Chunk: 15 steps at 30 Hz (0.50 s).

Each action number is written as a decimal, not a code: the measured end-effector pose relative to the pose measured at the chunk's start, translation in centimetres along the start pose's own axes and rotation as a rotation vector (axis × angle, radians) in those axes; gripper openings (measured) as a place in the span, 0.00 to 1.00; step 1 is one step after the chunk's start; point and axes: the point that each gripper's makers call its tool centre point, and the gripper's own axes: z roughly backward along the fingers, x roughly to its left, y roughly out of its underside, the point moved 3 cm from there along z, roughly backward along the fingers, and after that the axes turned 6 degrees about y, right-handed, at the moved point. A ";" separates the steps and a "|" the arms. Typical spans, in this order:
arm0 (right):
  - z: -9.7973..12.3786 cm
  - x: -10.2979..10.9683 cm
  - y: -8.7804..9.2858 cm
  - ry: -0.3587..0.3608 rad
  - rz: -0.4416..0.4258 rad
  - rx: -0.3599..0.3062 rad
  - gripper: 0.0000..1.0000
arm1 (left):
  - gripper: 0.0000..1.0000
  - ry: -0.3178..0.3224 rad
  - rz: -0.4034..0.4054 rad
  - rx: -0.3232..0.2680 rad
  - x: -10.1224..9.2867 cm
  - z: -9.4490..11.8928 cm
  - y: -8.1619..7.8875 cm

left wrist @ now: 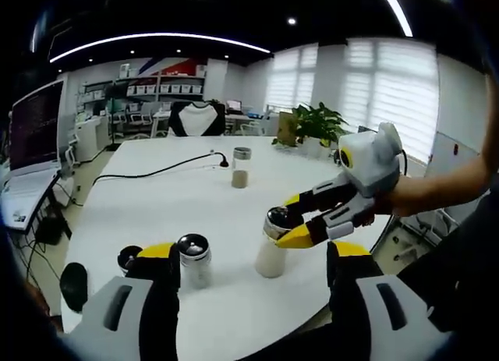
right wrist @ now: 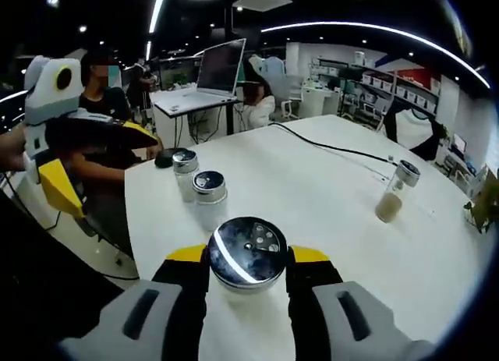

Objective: Rotate the seasoning bottle until the label or dispensing opening points toward the visible target arrow and the bottle remains upright within the marked orientation range

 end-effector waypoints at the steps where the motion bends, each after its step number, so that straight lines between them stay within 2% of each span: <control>1: 0.0 0.0 0.0 -0.002 -0.002 0.002 0.36 | 0.82 0.002 -0.003 0.006 0.0 0.0 0.1; 15: -0.6 0.0 0.8 0.003 -0.010 0.026 0.38 | 0.80 0.005 -0.003 0.025 0.3 0.3 0.8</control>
